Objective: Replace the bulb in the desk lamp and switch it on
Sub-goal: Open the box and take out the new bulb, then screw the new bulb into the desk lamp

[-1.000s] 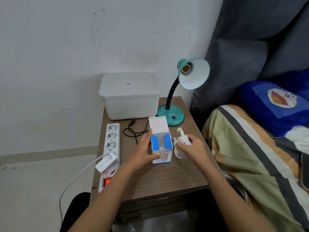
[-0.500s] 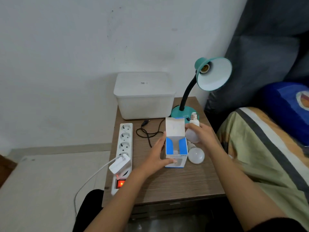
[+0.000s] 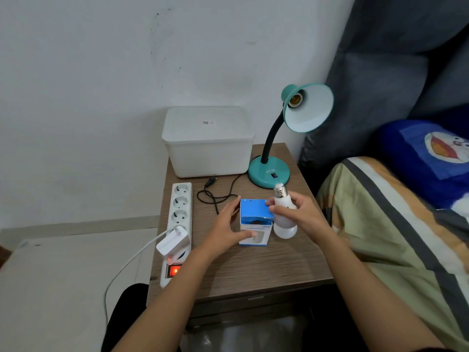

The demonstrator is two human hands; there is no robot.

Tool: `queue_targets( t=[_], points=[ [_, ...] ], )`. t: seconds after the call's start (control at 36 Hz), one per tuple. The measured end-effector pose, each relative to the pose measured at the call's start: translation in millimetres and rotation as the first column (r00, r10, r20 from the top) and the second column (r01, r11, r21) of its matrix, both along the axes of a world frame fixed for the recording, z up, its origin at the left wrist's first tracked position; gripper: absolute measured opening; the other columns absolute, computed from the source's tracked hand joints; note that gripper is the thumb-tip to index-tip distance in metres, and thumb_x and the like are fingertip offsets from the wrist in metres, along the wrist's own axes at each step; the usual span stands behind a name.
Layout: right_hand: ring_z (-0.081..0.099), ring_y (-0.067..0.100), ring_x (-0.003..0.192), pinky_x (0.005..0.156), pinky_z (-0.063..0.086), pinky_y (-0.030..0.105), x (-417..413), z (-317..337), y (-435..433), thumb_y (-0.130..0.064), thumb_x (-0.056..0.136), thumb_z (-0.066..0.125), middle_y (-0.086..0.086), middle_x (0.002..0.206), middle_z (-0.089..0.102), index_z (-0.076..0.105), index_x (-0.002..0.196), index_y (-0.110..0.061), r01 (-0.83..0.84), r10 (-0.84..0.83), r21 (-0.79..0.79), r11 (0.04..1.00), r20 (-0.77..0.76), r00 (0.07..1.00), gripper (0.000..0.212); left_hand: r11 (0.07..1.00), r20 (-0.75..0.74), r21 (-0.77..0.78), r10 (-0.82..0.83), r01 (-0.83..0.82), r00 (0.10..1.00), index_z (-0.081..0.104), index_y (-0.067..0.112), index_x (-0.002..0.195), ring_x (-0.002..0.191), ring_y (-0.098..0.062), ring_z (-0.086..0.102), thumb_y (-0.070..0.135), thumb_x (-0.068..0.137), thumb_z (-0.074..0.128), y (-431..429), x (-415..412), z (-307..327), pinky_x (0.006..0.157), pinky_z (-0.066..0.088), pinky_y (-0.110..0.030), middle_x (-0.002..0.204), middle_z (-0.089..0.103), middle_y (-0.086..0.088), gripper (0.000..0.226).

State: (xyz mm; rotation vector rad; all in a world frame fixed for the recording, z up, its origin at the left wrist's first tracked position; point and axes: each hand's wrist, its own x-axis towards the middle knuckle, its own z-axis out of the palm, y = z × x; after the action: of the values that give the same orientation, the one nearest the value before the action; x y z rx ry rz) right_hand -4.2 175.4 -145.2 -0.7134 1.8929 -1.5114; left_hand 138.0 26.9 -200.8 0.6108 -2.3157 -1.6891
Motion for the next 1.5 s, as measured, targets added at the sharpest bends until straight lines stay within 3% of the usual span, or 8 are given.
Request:
queue_targets(
  t=[0.14, 0.36, 0.72, 0.94, 1.08, 1.19, 1.42, 1.5],
  points=[
    [0.064, 0.017, 0.087, 0.077, 0.053, 0.030, 5, -4, 1, -0.013, 0.071, 0.079, 0.010, 0.101, 0.071, 0.069, 0.097, -0.011, 0.002, 0.009, 0.076, 0.997, -0.154, 0.988, 0.027, 0.999, -0.041, -0.040, 0.013, -0.015, 0.999, 0.019, 0.037, 0.145, 0.131, 0.002, 0.031, 0.021, 0.075, 0.078, 5, 2, 2, 0.103, 0.031, -0.012, 0.142, 0.027, 0.018, 0.093],
    [0.061, 0.013, 0.082, 0.071, 0.050, 0.030, 10, -11, 2, -0.019, 0.067, 0.083, 0.003, 0.093, 0.069, 0.069, 0.097, -0.014, 0.034, -0.001, 0.097, 0.995, -0.322, 0.947, 0.033, 0.998, -0.084, -0.047, 0.034, -0.038, 0.996, 0.040, 0.031, 0.139, 0.138, -0.005, 0.027, 0.057, 0.078, 0.062, 7, 2, 4, 0.110, 0.038, -0.042, 0.151, 0.027, 0.012, 0.070],
    [0.054, -0.003, 0.074, 0.061, 0.039, -0.001, 20, -8, 1, -0.017, 0.069, 0.082, -0.014, 0.082, 0.061, 0.066, 0.096, -0.016, 0.058, 0.010, 0.134, 0.989, -0.458, 0.889, 0.031, 0.984, -0.130, -0.026, 0.169, -0.174, 0.977, 0.047, 0.017, 0.133, 0.127, -0.007, 0.040, 0.013, 0.086, 0.064, 16, -7, -4, 0.102, 0.046, -0.030, 0.147, 0.034, 0.003, 0.051],
    [0.058, 0.001, 0.076, 0.065, 0.043, 0.010, 22, 1, 1, -0.020, 0.072, 0.079, -0.005, 0.087, 0.067, 0.069, 0.101, -0.016, 0.081, -0.008, 0.140, 0.987, -0.454, 0.891, 0.031, 0.977, -0.040, -0.168, 0.125, -0.130, 0.991, 0.037, 0.019, 0.140, 0.131, -0.006, 0.031, 0.023, 0.090, 0.058, 20, -4, 10, 0.101, 0.039, -0.025, 0.150, 0.026, 0.004, 0.055],
    [0.057, 0.012, 0.073, 0.060, 0.043, 0.021, 13, 17, 6, -0.028, 0.075, 0.076, 0.003, 0.082, 0.066, 0.067, 0.093, -0.012, 0.118, -0.045, 0.142, 0.983, -0.436, 0.899, 0.025, 0.961, 0.049, -0.267, 0.088, -0.072, 0.995, 0.036, 0.016, 0.140, 0.135, -0.014, 0.030, 0.026, 0.088, 0.059, 17, -7, 28, 0.107, 0.040, -0.038, 0.151, 0.023, 0.000, 0.058],
    [0.053, 0.013, 0.066, 0.056, 0.041, 0.023, -5, 36, 12, -0.035, 0.077, 0.074, 0.002, 0.073, 0.059, 0.063, 0.085, -0.010, 0.158, -0.104, 0.117, 0.980, -0.375, 0.921, 0.029, 0.919, -0.020, -0.388, 0.064, -0.066, 0.998, 0.033, 0.015, 0.142, 0.138, -0.010, 0.025, 0.019, 0.090, 0.058, 9, -20, 54, 0.107, 0.020, -0.018, 0.150, 0.025, 0.002, 0.059],
    [0.053, 0.012, 0.069, 0.059, 0.041, 0.025, -56, 81, 5, -0.037, 0.083, 0.066, 0.003, 0.079, 0.060, 0.063, 0.089, -0.006, 0.264, -0.237, 0.046, 0.963, -0.318, 0.918, 0.032, 0.920, -0.184, -0.391, -0.103, 0.023, 0.978, 0.028, 0.018, 0.143, 0.132, -0.005, 0.032, 0.010, 0.087, 0.060, -12, -93, 136, 0.112, 0.029, -0.023, 0.146, 0.030, 0.002, 0.065],
    [0.052, 0.010, 0.074, 0.059, 0.041, 0.022, -77, 94, -5, -0.034, 0.085, 0.062, 0.003, 0.090, 0.060, 0.062, 0.094, -0.011, 0.320, -0.291, 0.034, 0.947, -0.330, 0.898, 0.025, 0.900, -0.196, -0.432, -0.157, 0.059, 0.968, 0.021, 0.026, 0.144, 0.128, 0.003, 0.028, 0.012, 0.082, 0.066, -21, -127, 157, 0.104, 0.026, -0.010, 0.146, 0.026, 0.008, 0.078]
  ],
)
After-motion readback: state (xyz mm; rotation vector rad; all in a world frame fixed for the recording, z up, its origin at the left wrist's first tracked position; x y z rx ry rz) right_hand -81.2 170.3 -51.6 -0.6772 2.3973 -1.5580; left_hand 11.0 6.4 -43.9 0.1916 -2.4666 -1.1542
